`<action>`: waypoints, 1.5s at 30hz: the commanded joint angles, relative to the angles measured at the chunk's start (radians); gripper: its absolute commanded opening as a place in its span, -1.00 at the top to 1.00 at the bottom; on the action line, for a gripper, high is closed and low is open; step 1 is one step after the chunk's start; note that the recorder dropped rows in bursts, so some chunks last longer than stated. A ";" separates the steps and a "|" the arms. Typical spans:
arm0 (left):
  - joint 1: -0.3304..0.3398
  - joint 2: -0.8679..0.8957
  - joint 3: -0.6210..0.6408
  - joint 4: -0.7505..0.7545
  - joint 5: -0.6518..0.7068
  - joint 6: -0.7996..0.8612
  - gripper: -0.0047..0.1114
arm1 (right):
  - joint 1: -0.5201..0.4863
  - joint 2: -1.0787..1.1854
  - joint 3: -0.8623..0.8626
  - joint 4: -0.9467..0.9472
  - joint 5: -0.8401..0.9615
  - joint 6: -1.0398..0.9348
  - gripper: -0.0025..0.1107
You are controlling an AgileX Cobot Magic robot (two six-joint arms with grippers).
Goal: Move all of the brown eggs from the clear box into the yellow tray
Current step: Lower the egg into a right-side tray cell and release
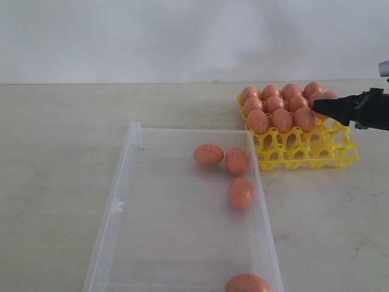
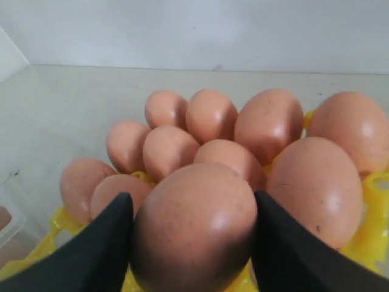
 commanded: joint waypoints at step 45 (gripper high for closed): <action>0.003 -0.002 0.003 -0.003 -0.007 0.002 0.85 | 0.017 -0.093 -0.003 -0.154 0.272 0.075 0.10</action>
